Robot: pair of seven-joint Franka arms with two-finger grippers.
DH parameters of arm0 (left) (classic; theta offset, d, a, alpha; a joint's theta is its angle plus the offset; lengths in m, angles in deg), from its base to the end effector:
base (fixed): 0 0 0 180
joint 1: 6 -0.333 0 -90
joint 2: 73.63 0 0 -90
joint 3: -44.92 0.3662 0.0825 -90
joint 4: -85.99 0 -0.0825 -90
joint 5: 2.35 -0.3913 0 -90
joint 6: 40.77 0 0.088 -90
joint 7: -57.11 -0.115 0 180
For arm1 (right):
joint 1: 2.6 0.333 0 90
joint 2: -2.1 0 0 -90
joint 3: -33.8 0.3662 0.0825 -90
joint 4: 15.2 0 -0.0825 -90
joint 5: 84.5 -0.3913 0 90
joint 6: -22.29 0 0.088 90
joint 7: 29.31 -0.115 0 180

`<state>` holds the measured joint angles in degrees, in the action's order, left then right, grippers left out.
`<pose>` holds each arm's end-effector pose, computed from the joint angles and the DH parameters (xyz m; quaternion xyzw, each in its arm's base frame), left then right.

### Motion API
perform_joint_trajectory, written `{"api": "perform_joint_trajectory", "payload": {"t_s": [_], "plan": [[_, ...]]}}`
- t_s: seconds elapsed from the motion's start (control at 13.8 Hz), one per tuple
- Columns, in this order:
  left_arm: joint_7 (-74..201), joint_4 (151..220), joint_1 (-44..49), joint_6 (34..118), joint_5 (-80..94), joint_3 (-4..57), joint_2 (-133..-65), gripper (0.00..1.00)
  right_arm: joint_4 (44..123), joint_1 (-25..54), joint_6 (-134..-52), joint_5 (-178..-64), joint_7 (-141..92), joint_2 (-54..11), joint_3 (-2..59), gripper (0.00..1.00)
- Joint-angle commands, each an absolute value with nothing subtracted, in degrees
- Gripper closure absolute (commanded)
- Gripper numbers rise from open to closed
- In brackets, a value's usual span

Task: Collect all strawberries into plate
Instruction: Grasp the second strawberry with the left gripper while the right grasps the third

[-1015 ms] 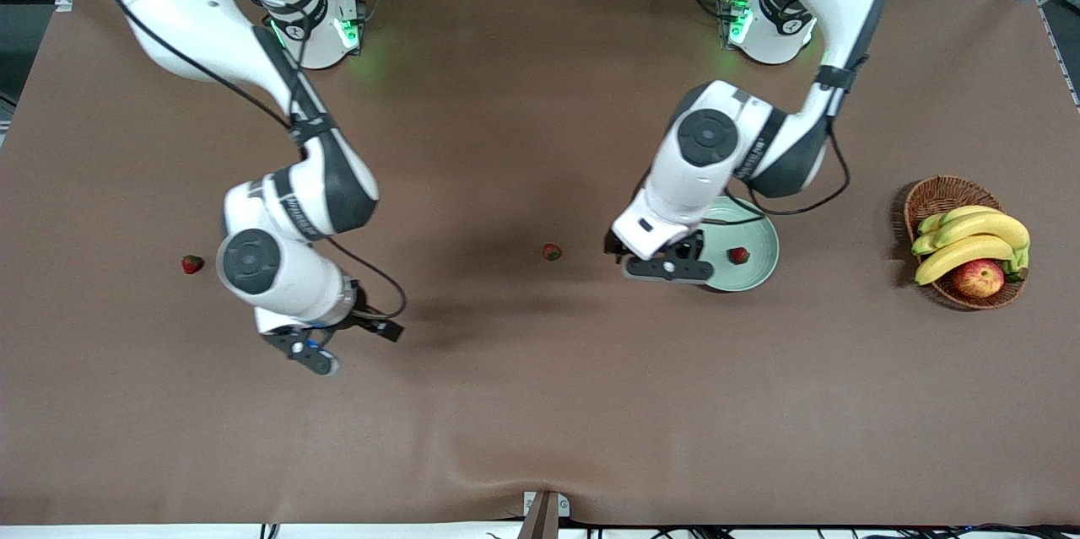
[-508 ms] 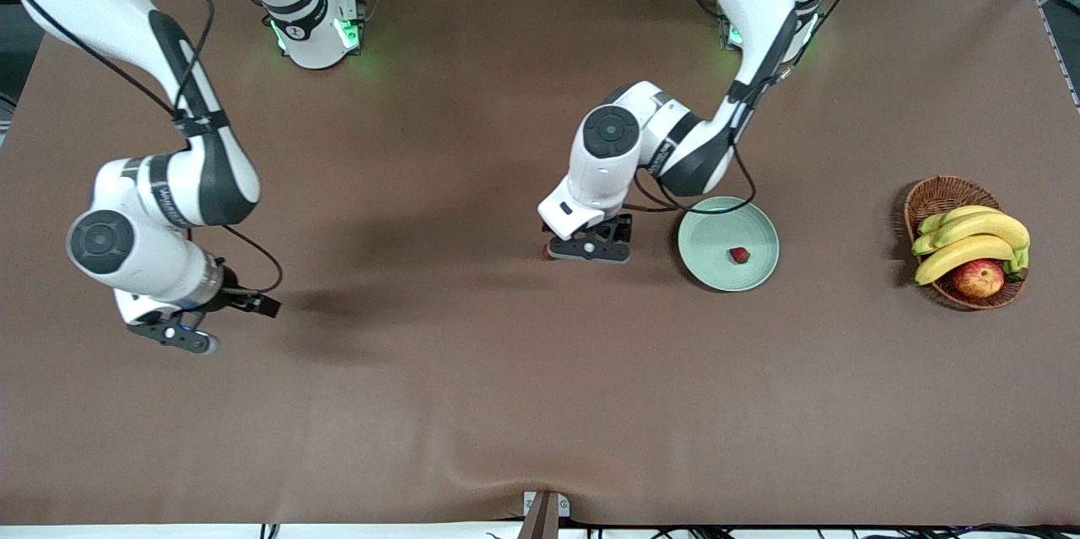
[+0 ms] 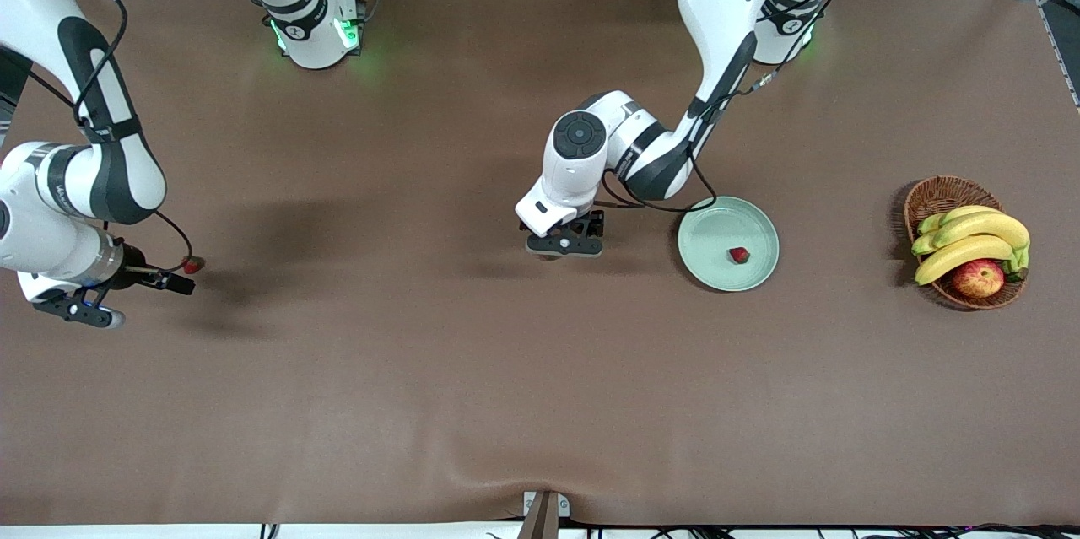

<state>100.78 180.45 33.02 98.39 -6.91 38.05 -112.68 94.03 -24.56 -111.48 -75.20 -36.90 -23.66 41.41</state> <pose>0.5214 -0.5175 0.2529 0.9981 -0.0328 0.0304 0.0435 0.6315 -0.1718 0.2941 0.9896 -0.1406 -0.0092 0.0288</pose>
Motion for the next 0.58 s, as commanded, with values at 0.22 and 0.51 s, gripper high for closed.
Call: {"api": "perform_joint_trajectory", "payload": {"t_s": [0.22,0.51], "plan": [[102.2,178.8,34.4,101.9,-8.2,38.9,-115.8,0.09,98.1,-30.7,-118.9,-74.5,-34.5,-28.0,42.9,0.00],[102.0,178.8,34.3,105.5,-11.0,39.0,-117.5,0.25,99.3,-30.9,-119.0,-78.0,-34.6,-29.5,42.9,0.00]]}}
